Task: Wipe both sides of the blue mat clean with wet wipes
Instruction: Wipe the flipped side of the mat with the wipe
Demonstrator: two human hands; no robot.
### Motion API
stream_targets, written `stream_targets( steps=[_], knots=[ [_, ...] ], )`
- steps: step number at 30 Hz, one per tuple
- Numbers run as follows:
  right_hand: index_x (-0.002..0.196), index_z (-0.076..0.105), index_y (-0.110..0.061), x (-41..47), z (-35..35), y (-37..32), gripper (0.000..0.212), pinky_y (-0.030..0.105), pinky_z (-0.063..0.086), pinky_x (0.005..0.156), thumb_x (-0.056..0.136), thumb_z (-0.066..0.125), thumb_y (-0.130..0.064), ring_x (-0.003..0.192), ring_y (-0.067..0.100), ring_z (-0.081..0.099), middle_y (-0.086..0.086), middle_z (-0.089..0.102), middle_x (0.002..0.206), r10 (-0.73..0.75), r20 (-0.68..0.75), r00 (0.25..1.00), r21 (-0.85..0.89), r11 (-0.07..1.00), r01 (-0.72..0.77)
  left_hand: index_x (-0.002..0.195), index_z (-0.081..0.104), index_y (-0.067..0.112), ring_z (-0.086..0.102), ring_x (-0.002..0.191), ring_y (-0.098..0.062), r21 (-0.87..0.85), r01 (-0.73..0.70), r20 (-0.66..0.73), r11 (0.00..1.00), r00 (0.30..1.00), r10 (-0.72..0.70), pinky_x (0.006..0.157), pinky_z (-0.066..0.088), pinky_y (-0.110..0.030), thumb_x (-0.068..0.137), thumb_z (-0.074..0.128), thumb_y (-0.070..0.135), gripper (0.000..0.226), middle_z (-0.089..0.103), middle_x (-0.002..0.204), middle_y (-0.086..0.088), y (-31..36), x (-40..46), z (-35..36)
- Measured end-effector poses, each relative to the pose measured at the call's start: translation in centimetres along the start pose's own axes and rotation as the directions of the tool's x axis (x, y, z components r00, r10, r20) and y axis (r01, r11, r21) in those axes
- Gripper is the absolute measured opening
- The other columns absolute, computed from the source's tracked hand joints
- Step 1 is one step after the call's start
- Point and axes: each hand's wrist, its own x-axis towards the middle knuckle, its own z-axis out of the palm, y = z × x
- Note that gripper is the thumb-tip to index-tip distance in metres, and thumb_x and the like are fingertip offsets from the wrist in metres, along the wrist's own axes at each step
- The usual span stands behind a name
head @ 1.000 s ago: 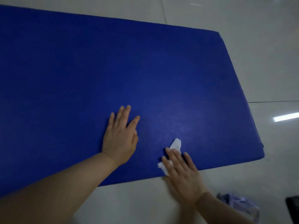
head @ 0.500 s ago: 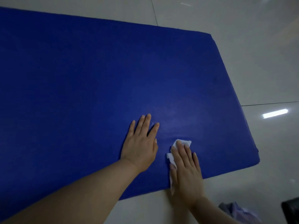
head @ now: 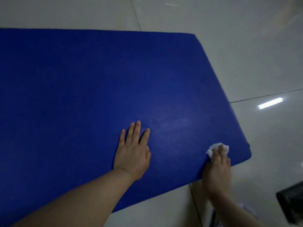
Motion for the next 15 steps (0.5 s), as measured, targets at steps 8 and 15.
stream_targets(
  steps=[8,15],
  knots=[
    [0.148,-0.004,0.004,-5.2,2.7,-10.9,0.069,0.038,0.004,0.118,0.101,0.034,-0.028,0.147,0.028,0.000,0.018,-0.006,0.158,0.648,0.099,0.755,0.372,0.680,-0.632,0.140,0.048,0.011,0.034,0.139,-0.033,-0.018,-0.001,-0.026,1.000,1.000,0.000,0.111,0.028,-0.053,0.090,0.026,0.034,0.059,0.036,0.150,-0.019,0.2,0.0,-0.4],
    [0.142,0.028,0.002,2.9,1.8,-3.8,0.050,0.048,0.033,0.108,0.099,0.042,-0.020,0.129,0.037,0.039,0.019,0.034,0.146,0.811,-0.111,0.575,0.566,0.527,-0.634,0.137,0.049,0.005,0.029,0.139,-0.036,-0.034,-0.106,-0.127,0.994,0.987,0.101,0.114,0.022,-0.053,0.088,0.047,0.028,0.054,0.033,0.150,-0.025,0.5,1.1,0.0]
  ],
)
